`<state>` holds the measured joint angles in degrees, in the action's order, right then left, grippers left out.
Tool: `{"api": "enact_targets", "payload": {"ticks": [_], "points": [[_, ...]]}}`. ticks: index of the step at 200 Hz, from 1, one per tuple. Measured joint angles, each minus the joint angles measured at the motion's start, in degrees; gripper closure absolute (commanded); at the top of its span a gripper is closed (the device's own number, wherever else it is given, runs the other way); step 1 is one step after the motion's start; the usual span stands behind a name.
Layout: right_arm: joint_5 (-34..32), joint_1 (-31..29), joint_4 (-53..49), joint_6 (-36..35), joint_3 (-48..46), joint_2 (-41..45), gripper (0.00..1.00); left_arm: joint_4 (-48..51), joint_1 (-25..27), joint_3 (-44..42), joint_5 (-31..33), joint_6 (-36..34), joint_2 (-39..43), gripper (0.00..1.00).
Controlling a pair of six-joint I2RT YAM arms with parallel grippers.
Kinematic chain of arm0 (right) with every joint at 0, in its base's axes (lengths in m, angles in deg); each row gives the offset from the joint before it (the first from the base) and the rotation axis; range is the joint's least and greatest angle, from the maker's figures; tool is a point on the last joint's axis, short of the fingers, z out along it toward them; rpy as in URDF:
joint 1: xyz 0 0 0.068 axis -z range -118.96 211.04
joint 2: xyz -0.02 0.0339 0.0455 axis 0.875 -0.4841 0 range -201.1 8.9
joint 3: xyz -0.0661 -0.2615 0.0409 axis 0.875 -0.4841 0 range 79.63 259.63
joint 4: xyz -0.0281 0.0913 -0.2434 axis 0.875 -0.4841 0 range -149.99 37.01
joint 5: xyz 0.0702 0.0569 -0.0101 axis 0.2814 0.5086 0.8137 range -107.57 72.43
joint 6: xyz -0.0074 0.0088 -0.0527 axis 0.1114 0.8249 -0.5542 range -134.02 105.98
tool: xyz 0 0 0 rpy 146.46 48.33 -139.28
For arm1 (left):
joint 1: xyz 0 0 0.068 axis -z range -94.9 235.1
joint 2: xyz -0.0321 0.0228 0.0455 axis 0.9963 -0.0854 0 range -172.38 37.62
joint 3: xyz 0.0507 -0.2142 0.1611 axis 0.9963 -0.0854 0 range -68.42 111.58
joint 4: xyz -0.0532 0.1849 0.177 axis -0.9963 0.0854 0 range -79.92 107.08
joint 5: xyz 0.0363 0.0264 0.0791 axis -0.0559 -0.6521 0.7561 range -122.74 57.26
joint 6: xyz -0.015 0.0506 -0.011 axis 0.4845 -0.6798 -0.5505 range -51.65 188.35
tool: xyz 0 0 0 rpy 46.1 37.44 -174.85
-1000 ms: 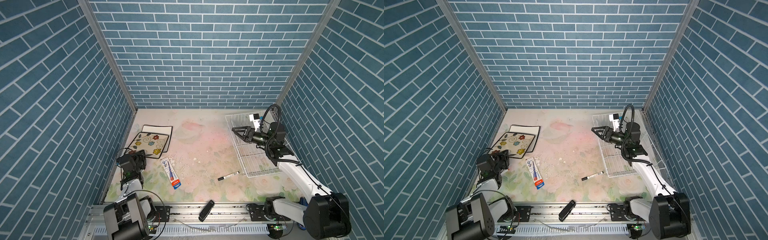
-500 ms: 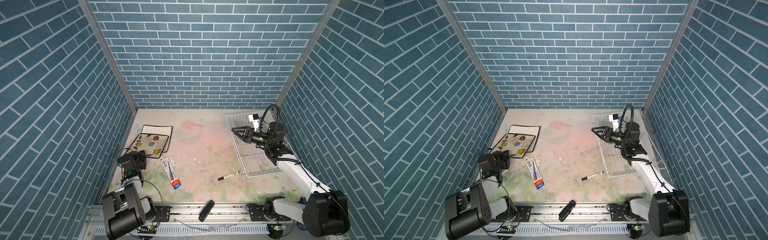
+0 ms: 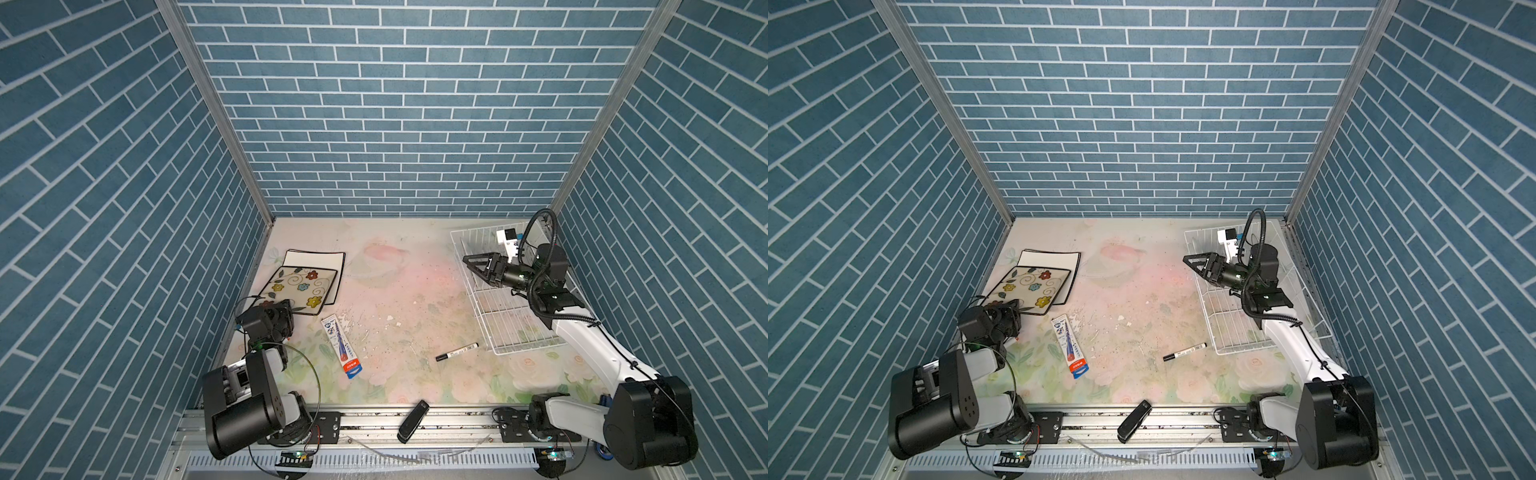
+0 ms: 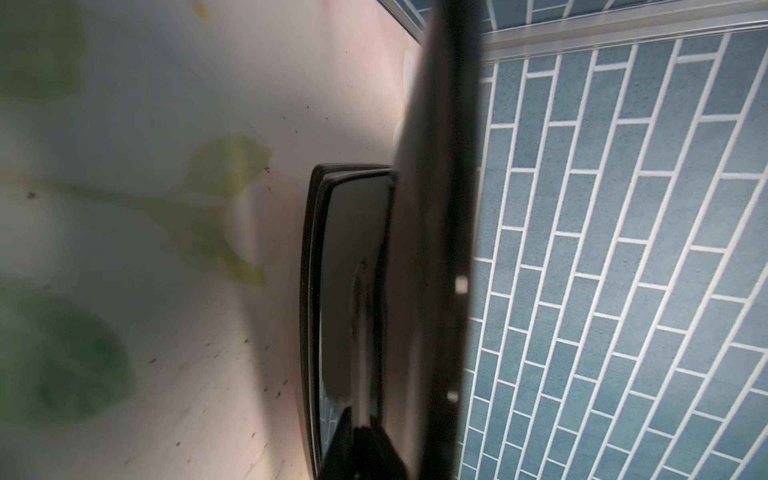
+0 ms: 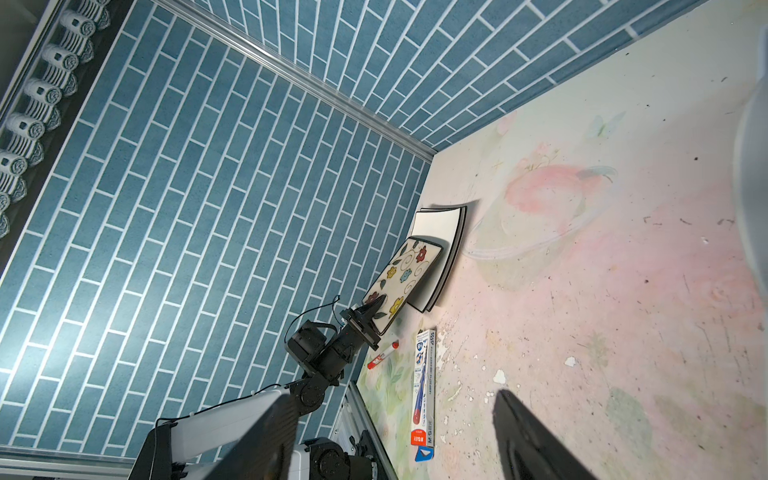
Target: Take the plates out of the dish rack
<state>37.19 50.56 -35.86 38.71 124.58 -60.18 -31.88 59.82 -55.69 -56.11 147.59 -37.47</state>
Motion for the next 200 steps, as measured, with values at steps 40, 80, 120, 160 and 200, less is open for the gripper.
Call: {"api": "enact_targets", "payload": {"ticks": [40, 80, 120, 160, 200], "points": [[-0.07, 0.24, -0.02, 0.00, 0.00, -0.48, 0.24, -4.61, 0.02, 0.52, -0.52, 1.25, -4.11, 1.00], [-0.37, 1.25, -0.02, 0.00, 0.00, -0.48, 0.24, -7.28, 0.04, 0.55, -0.90, 2.10, -6.10, 1.00], [-0.55, 1.88, 0.00, 0.00, 0.00, -0.50, 0.24, -7.23, 0.85, 0.55, -0.11, 2.01, -6.03, 1.00], [-0.52, 2.14, 0.02, 0.00, 0.00, -0.81, 0.24, -7.17, 1.75, 0.63, 0.87, 1.73, -6.01, 1.00], [-0.52, 2.67, 0.04, 0.00, 0.00, -1.18, 0.24, -7.17, 2.51, 0.63, 1.86, 1.29, -6.03, 1.00]]}}
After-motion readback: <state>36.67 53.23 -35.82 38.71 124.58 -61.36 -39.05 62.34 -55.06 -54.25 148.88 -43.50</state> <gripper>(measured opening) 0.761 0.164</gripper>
